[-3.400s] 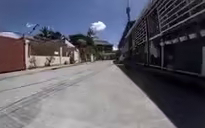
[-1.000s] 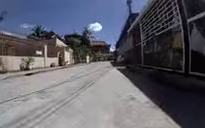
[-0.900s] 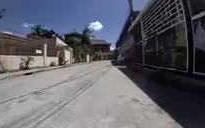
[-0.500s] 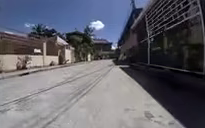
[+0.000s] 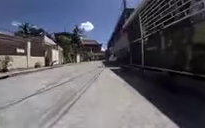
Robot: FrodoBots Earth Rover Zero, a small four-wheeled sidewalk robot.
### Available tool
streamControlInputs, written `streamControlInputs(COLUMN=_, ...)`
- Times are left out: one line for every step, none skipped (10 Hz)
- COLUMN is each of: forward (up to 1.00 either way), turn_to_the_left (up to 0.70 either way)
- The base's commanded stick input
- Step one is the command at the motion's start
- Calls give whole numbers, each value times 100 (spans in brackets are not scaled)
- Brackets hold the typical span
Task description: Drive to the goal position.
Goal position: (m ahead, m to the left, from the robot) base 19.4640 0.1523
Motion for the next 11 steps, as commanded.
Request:
streamControlInputs(forward=100, turn_to_the_left=0)
streamControlInputs(forward=100, turn_to_the_left=0)
streamControlInputs(forward=100, turn_to_the_left=0)
streamControlInputs(forward=100, turn_to_the_left=0)
streamControlInputs(forward=100, turn_to_the_left=0)
streamControlInputs(forward=100, turn_to_the_left=0)
streamControlInputs(forward=100, turn_to_the_left=0)
streamControlInputs(forward=100, turn_to_the_left=0)
streamControlInputs(forward=100, turn_to_the_left=0)
streamControlInputs(forward=100, turn_to_the_left=0)
streamControlInputs(forward=100, turn_to_the_left=0)
